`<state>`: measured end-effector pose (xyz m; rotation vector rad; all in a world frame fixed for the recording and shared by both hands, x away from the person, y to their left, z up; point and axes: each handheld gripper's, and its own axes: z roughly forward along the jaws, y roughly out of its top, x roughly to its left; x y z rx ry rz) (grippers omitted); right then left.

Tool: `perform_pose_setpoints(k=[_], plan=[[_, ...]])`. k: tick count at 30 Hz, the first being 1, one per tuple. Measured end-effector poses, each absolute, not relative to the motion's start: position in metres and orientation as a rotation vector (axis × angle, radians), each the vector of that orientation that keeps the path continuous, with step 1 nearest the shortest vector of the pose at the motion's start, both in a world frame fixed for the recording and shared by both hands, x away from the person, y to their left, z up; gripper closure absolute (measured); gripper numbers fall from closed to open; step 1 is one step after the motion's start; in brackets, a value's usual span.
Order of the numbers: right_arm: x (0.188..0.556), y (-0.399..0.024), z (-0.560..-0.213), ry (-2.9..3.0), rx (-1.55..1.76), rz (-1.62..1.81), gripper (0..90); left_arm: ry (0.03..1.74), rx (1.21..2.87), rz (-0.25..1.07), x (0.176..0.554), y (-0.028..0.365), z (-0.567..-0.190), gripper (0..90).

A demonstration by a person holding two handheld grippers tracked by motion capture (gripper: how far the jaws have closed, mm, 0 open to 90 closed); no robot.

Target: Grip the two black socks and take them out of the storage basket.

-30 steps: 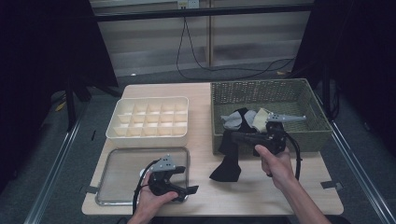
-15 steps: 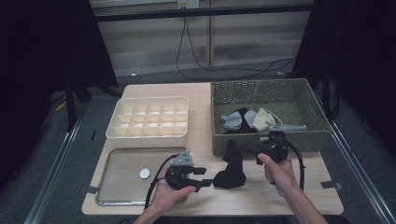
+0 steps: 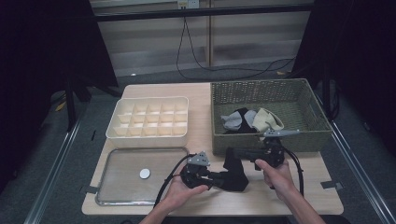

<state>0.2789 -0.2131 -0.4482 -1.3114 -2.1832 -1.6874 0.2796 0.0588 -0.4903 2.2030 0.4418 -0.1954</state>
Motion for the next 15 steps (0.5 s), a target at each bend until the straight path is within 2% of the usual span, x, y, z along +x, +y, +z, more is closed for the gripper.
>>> perform_pose_setpoints(k=[8,15], plan=[[0.277,-0.207,-0.459,-2.234,-1.321,-1.625,79.3,0.459,2.264,-0.197,0.277,0.053,-0.5,69.9],[0.271,-0.211,-0.464,-2.249,-1.35,-1.578,71.6,0.463,2.267,-0.237,0.278,0.054,-0.501,78.7]])
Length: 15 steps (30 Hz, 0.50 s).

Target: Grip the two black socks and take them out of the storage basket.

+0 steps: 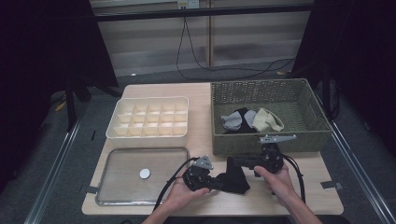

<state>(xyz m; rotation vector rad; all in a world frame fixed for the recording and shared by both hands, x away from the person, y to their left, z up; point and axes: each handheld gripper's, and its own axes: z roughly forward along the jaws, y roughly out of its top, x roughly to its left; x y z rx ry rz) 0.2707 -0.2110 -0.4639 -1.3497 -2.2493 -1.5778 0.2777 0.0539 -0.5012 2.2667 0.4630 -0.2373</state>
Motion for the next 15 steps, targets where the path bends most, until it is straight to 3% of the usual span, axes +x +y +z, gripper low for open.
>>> perform_pose_setpoints(k=[9,15], plan=[[0.251,-0.216,-0.467,-2.296,-1.375,-1.521,68.2,0.468,2.261,-0.217,0.274,0.051,-0.502,83.6],[0.236,-0.215,-0.47,-2.307,-1.329,-1.495,83.6,0.481,2.26,-0.225,0.274,0.051,-0.502,84.2]])
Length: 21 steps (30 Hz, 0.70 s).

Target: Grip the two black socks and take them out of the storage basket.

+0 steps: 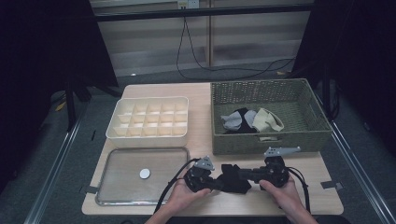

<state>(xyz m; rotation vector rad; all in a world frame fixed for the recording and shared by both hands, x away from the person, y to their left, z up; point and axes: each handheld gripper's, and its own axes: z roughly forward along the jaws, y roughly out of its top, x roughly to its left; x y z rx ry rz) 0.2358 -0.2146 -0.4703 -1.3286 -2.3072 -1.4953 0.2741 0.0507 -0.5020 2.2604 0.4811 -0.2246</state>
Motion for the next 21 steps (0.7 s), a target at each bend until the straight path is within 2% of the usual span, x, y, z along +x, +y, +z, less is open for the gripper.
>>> perform_pose_setpoints(k=[4,14,21], plan=[[0.233,-0.207,-0.474,-2.318,-1.301,-1.467,85.9,0.485,2.264,-0.215,0.274,0.051,-0.502,84.2],[0.24,-0.197,-0.499,-2.393,-1.37,-1.295,73.3,0.471,2.257,-0.195,0.273,0.054,-0.502,84.1],[0.245,-0.198,-0.5,-2.476,-1.37,-1.271,74.1,0.472,2.266,-0.196,0.273,0.057,-0.501,84.0]])
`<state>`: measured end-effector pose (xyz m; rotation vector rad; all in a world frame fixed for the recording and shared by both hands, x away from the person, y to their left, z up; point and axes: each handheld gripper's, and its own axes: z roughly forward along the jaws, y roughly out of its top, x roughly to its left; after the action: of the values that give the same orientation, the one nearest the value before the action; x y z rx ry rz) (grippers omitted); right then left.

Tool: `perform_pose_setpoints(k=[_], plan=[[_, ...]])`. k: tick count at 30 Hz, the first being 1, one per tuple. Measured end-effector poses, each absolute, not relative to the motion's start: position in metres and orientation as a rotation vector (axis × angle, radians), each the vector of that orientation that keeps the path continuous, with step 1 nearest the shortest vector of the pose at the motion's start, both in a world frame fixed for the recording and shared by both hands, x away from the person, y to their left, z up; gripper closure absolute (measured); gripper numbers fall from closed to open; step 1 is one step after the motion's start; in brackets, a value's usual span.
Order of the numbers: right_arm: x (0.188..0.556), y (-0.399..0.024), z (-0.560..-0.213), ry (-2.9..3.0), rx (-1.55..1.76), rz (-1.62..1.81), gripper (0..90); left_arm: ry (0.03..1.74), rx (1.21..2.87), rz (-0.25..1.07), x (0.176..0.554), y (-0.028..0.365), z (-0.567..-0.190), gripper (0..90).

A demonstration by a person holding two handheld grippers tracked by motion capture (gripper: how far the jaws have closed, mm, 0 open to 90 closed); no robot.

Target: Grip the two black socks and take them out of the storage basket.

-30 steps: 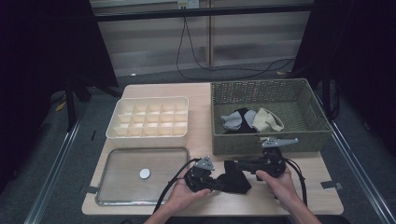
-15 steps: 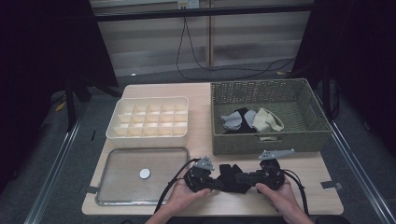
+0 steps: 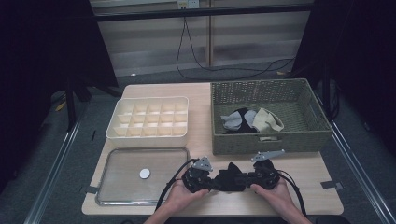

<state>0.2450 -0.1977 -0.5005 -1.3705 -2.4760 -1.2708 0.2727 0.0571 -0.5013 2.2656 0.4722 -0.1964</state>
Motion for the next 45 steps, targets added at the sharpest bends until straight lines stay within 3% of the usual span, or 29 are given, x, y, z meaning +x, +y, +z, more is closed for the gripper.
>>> perform_pose_setpoints(k=[9,14,20,27,34,41,45], plan=[[0.248,-0.201,-0.5,-2.483,-1.41,-1.255,78.4,0.475,2.264,-0.193,0.272,0.061,-0.501,84.1],[0.241,-0.198,-0.497,-2.422,-1.343,-1.325,70.9,0.477,2.272,-0.195,0.273,0.061,-0.501,84.3],[0.239,-0.184,-0.495,-2.43,-1.312,-1.334,54.6,0.484,2.263,-0.191,0.273,0.06,-0.502,84.5],[0.247,-0.172,-0.497,-2.436,-1.296,-1.316,52.3,0.496,2.26,-0.196,0.274,0.057,-0.502,84.5],[0.246,-0.171,-0.498,-2.479,-1.309,-1.301,63.1,0.495,2.257,-0.191,0.273,0.057,-0.502,84.2],[0.25,-0.171,-0.503,-2.482,-1.318,-1.288,84.1,0.493,2.256,-0.191,0.274,0.058,-0.502,84.0],[0.25,-0.172,-0.502,-2.476,-1.318,-1.282,87.8,0.491,2.263,-0.185,0.273,0.058,-0.501,83.7]])
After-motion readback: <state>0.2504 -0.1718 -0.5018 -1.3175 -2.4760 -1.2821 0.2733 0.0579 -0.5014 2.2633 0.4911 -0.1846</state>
